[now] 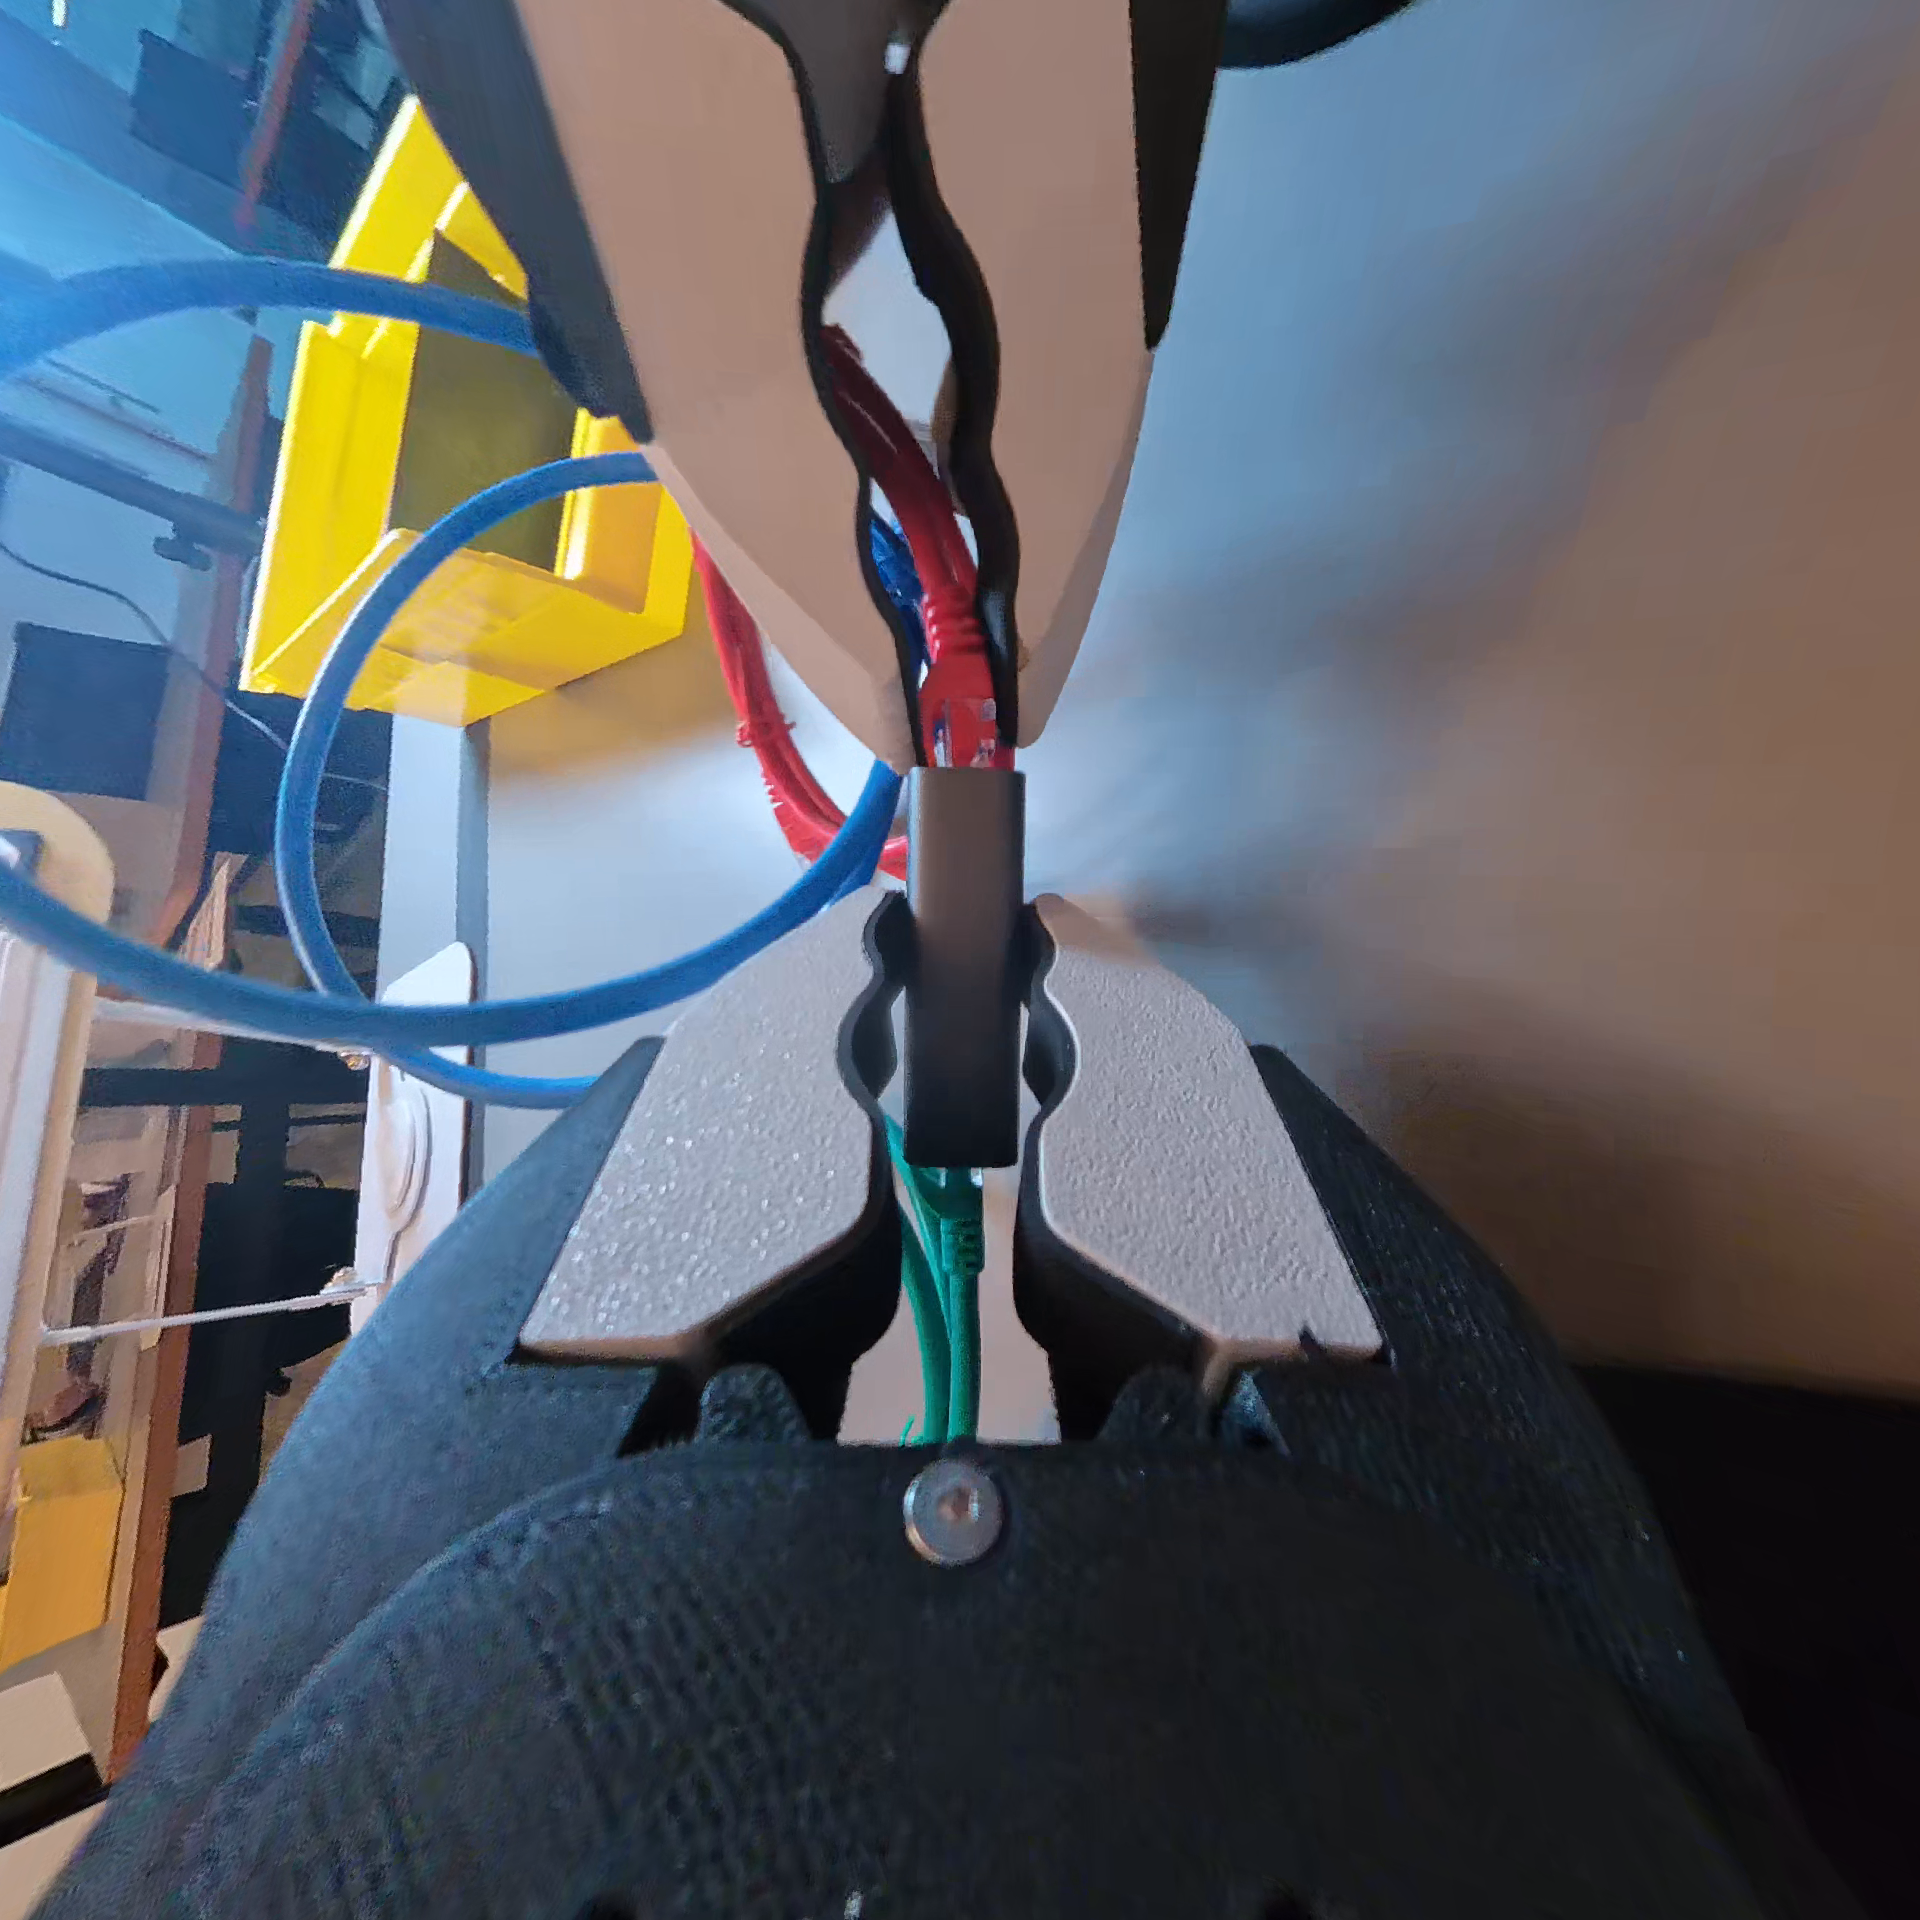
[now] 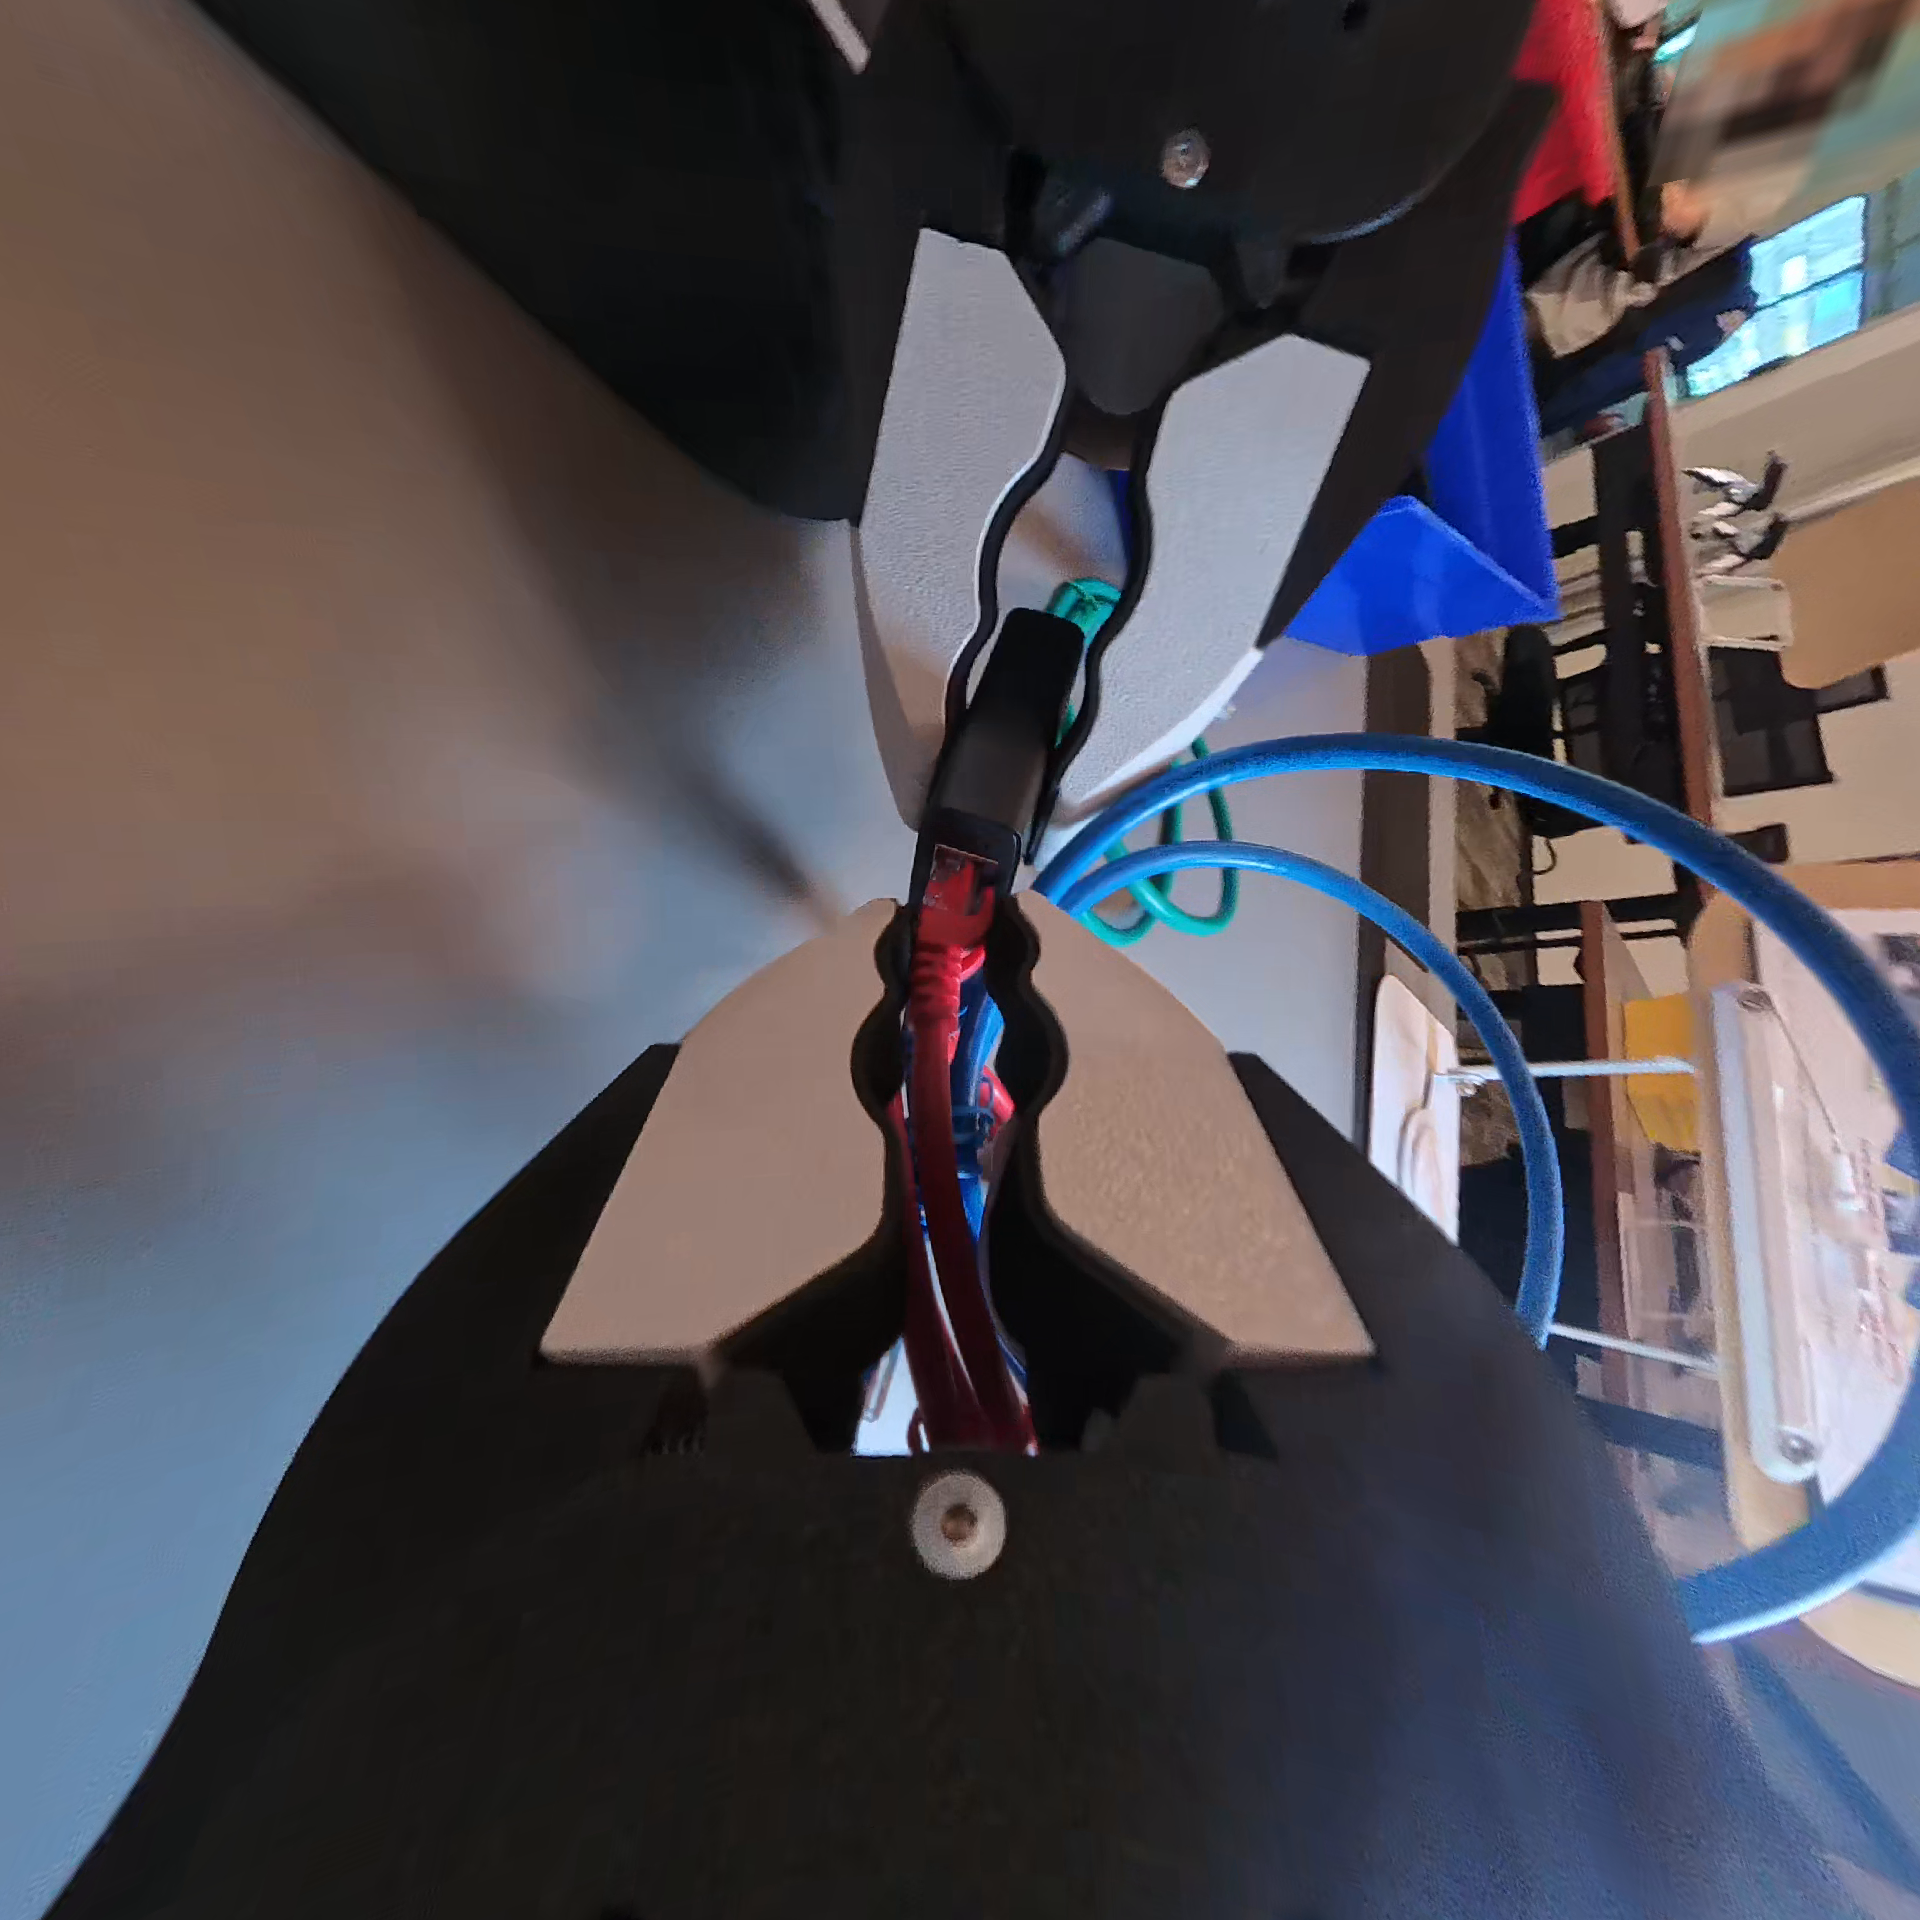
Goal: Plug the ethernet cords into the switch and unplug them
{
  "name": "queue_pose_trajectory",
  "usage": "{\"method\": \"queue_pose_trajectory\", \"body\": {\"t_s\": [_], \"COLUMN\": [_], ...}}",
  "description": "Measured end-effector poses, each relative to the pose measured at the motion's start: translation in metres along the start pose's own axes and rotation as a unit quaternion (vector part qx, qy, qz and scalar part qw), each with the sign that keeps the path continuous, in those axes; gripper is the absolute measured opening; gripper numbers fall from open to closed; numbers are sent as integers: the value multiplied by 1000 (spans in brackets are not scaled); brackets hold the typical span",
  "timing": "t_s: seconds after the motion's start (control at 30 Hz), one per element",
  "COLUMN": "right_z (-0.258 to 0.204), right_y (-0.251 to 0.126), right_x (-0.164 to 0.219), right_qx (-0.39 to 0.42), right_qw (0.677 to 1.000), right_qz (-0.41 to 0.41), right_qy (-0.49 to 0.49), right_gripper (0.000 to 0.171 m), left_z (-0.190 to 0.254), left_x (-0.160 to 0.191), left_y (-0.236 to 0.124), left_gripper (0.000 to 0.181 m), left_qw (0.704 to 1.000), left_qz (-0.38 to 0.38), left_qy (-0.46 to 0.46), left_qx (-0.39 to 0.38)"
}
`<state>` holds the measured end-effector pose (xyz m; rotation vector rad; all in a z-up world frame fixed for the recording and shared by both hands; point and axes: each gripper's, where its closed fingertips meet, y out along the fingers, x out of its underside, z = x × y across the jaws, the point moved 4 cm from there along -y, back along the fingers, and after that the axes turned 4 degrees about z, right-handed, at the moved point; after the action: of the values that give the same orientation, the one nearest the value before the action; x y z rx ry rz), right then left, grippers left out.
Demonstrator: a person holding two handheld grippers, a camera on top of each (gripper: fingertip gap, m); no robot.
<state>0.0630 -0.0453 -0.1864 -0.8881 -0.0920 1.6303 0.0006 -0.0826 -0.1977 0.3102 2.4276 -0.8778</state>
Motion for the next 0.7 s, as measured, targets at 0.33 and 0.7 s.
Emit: {"method": "queue_pose_trajectory", "body": {"t_s": [0.33,0.7], "right_z": [-13,120], "right_y": [-42,-164], "right_x": [-9,34], "right_qx": [-121,140], "right_qw": [992,971], "right_qz": [23,39], "right_qy": [14,188], "right_gripper": [13,14], "left_z": [-6,-11], "left_x": [24,19], "left_y": [-8,-19], "left_gripper": [21,21], "left_qw": [999,996], "left_qz": [-19,-10], "left_qy": [-34,-64], "left_qx": [-14,-60]}}
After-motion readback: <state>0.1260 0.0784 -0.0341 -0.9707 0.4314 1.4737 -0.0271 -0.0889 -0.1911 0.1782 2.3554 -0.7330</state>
